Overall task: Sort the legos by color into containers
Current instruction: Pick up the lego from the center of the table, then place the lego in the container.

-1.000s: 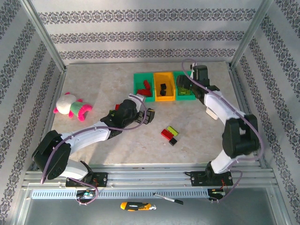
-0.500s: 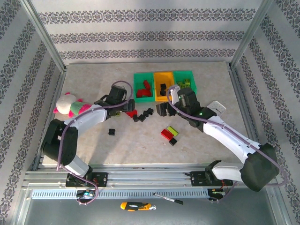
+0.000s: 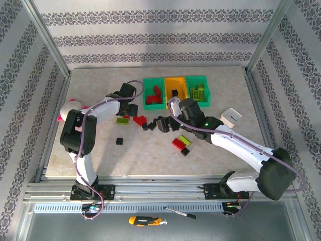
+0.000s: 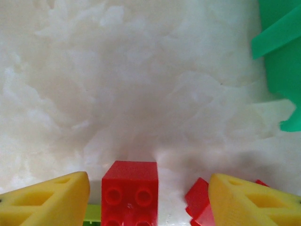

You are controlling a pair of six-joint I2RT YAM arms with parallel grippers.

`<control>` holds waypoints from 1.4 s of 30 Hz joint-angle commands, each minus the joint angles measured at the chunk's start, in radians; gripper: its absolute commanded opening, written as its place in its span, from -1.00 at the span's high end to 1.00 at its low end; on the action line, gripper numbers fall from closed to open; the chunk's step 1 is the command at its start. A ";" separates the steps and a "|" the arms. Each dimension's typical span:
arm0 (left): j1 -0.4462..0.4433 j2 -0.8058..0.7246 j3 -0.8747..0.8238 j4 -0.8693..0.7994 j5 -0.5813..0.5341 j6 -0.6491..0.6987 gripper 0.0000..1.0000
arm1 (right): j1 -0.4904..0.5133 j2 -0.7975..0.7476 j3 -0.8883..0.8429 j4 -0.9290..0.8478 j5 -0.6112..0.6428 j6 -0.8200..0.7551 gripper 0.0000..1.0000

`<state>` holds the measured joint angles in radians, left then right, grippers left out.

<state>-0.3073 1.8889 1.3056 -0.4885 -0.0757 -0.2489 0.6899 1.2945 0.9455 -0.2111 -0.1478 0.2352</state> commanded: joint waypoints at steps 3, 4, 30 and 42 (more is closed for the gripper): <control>0.014 0.044 0.027 -0.078 -0.023 0.035 -0.17 | 0.007 -0.001 0.035 -0.014 0.005 -0.007 -0.76; 0.014 0.048 0.026 -0.076 -0.015 0.030 -0.11 | 0.008 -0.001 0.036 -0.014 0.002 -0.008 -0.76; -0.096 -0.067 0.233 -0.067 -0.106 0.063 0.68 | 0.007 -0.090 0.018 0.031 0.000 -0.010 -0.97; -0.151 0.247 0.600 0.017 -0.067 0.137 0.70 | -0.015 -0.138 -0.031 0.055 0.059 0.007 -0.96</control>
<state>-0.4572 2.0697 1.8442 -0.5068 -0.1539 -0.1585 0.6888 1.1831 0.9348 -0.1783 -0.1207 0.2325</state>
